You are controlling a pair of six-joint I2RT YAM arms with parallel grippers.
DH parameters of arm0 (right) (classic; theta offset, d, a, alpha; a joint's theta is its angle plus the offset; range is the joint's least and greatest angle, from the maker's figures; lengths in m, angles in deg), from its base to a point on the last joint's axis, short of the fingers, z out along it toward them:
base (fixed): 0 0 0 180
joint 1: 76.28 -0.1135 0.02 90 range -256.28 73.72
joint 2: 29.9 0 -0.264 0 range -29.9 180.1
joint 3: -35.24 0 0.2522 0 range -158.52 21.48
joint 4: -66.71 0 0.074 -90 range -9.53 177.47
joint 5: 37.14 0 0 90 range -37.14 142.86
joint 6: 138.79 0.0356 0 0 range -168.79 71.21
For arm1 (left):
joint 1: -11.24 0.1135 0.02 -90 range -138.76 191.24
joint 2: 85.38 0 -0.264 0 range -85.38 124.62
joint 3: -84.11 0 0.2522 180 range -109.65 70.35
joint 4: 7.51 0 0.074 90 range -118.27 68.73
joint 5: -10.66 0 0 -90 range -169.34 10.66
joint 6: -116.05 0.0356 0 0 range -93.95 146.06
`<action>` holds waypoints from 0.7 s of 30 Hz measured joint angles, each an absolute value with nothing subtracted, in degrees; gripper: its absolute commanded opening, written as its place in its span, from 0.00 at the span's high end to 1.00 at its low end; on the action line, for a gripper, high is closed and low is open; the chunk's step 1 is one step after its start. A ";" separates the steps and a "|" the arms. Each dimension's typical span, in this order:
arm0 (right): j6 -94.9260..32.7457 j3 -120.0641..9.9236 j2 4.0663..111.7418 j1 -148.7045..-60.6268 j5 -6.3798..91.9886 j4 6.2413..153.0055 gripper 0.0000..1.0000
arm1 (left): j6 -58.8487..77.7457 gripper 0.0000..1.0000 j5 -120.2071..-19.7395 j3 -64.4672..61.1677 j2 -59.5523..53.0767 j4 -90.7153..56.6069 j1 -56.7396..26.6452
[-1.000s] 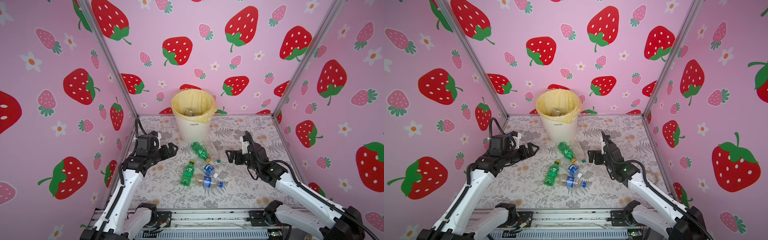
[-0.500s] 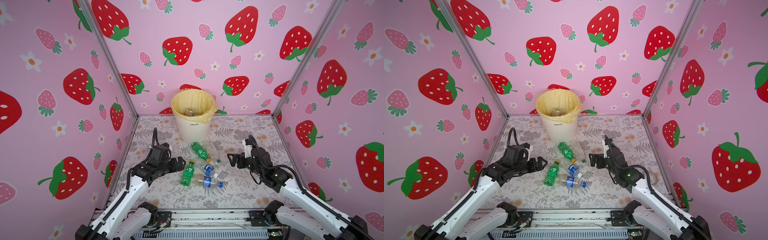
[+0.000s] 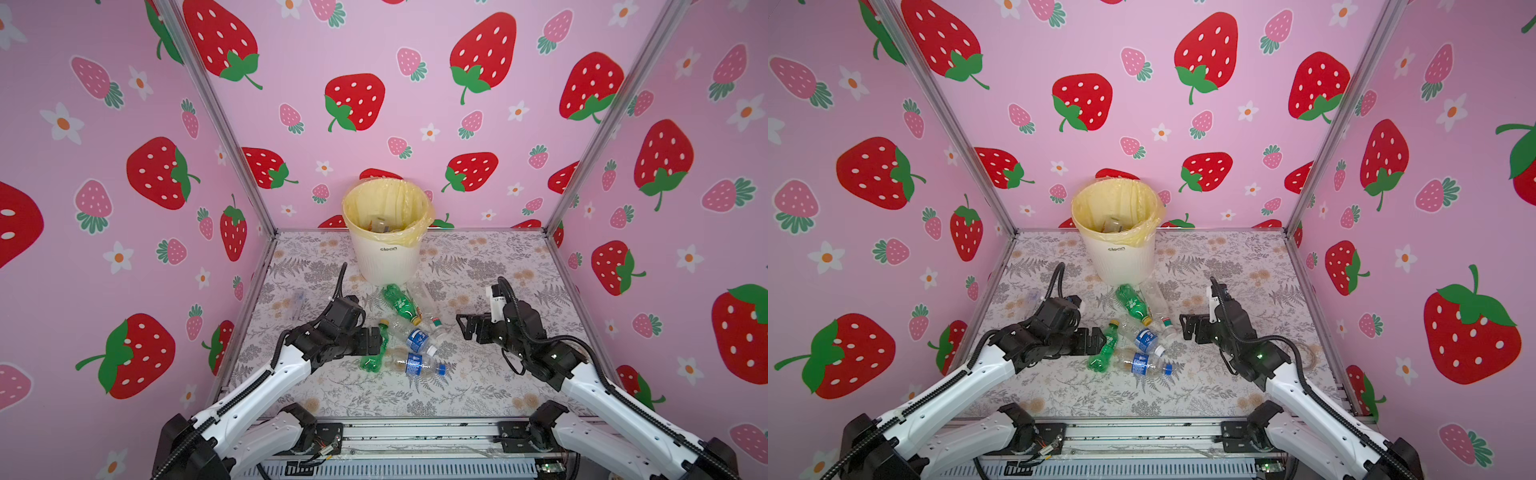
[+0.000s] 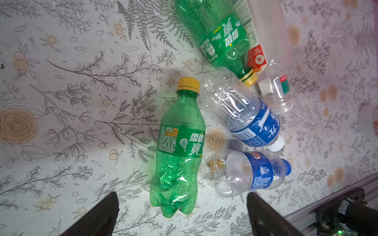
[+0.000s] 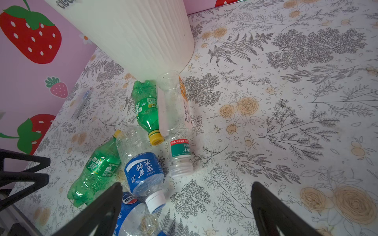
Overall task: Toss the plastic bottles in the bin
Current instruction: 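Lower the left gripper onto the green yellow-capped soda bottle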
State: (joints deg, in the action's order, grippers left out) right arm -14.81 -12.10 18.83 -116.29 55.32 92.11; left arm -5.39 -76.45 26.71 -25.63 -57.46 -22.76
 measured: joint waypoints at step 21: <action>-14.18 -9.04 17.67 -116.29 55.34 92.22 0.01 | -4.45 0.07 -83.36 27.08 -14.57 -57.06 -31.52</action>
